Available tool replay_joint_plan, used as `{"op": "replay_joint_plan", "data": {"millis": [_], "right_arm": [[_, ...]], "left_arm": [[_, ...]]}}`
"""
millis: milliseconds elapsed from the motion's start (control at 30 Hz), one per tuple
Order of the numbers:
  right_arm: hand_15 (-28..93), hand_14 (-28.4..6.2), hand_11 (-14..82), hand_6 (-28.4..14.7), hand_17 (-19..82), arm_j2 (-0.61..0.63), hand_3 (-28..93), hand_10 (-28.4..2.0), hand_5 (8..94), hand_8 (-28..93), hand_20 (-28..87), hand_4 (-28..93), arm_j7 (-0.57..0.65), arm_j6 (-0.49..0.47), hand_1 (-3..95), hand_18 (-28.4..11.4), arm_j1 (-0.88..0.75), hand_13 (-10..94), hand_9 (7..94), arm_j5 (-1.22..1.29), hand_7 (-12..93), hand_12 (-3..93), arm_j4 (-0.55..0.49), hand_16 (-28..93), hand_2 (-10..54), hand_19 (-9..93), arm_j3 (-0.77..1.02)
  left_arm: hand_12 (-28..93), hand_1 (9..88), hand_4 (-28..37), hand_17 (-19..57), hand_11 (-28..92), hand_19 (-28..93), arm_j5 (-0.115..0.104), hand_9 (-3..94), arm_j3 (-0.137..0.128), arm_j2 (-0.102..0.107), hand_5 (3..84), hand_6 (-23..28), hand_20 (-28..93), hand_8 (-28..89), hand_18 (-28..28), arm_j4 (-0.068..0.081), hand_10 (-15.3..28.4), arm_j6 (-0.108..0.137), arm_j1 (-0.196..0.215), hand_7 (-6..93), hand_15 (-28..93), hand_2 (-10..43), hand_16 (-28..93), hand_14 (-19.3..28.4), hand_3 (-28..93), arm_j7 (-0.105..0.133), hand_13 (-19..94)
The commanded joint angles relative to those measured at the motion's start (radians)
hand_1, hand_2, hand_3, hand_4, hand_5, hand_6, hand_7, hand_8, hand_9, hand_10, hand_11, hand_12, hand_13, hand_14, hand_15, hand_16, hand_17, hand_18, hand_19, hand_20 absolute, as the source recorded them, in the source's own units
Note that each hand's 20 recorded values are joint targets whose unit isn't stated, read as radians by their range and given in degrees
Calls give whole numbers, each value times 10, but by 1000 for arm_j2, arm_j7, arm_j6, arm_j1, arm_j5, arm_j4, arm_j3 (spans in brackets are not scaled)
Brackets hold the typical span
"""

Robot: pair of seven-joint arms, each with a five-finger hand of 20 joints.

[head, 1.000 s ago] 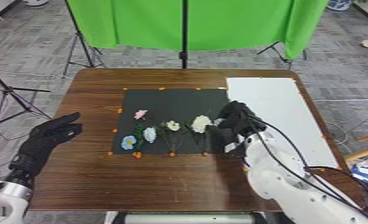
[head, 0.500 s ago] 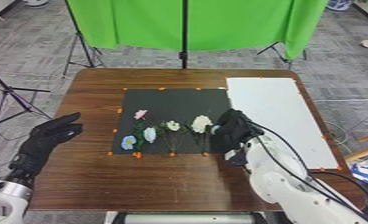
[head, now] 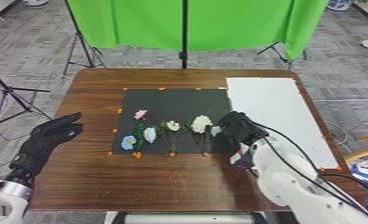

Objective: Arrange flowers

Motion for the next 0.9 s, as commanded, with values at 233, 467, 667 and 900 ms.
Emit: {"op": "replay_joint_plan", "data": {"millis": [233,467,667,900], "right_arm": [[628,-32,162,-36,566,28,658,-167,535,-75,531,-175,-25,-12,442,-156,-38,842,614,36,133,219,-70,321,-95,932,95],[628,-33,160,-37,567,39,648,-168,544,-73,531,-165,-26,-8,434,-158,-5,842,618,16,132,218,-36,318,-95,932,52],[627,-36,150,-41,559,32,657,-173,533,-71,533,-154,-33,11,386,-163,34,838,594,-54,127,218,26,319,-95,932,-17],[630,-43,146,-43,555,33,658,-175,529,-69,531,-145,-40,-8,362,-166,15,834,588,-9,124,220,7,316,-95,932,3]], "left_arm": [[107,344,-90,35,143,120,3,443,-2,1,423,43,154,-60,155,4,137,-8,7,84,129,-77,3,186,659,-7,355],[107,345,-90,35,142,119,4,443,-1,-2,424,44,154,-59,155,5,136,-9,5,84,128,-77,3,186,658,-5,354],[107,345,-91,35,143,118,4,443,2,-3,424,44,153,-59,154,7,136,-10,1,84,129,-78,4,186,659,-3,354],[107,346,-90,34,143,117,3,444,-2,-4,424,44,154,-59,154,5,136,-6,6,83,128,-77,4,186,657,-8,354]]}}
